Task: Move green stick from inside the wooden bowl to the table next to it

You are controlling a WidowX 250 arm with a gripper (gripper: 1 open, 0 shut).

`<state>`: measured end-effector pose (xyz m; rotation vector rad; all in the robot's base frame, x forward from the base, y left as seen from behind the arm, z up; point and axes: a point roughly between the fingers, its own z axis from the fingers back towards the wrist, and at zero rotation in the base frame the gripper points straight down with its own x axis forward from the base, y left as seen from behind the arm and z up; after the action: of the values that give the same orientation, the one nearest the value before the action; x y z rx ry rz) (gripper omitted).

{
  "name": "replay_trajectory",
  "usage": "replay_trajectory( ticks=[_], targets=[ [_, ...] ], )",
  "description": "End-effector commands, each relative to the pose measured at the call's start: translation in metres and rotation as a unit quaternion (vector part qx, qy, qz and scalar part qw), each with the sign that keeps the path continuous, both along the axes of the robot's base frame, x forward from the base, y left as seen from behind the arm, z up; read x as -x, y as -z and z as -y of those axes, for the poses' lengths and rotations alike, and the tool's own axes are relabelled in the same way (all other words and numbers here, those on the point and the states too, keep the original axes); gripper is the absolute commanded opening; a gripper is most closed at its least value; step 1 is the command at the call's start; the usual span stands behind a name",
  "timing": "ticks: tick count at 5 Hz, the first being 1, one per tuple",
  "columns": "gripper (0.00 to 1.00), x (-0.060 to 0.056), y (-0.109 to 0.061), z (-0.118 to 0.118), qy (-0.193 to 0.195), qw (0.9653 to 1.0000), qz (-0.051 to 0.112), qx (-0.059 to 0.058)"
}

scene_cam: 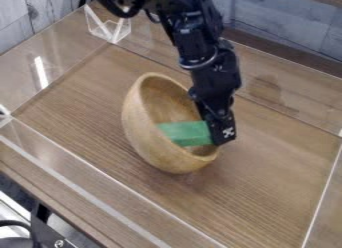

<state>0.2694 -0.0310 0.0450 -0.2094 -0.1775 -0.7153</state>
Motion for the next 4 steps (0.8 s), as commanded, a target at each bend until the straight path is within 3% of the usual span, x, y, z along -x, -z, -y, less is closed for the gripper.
replay_trajectory(
  ticks=[1,3,4],
  targets=[
    [1.00,0.001,0.001,-0.003,0.009,1.0000,0.003,-0.003],
    [1.00,0.004,-0.009,-0.011,-0.055,0.9984,0.011,0.006],
    [1.00,0.003,-0.018,-0.019,-0.062,0.9979,0.016,0.010]
  ],
)
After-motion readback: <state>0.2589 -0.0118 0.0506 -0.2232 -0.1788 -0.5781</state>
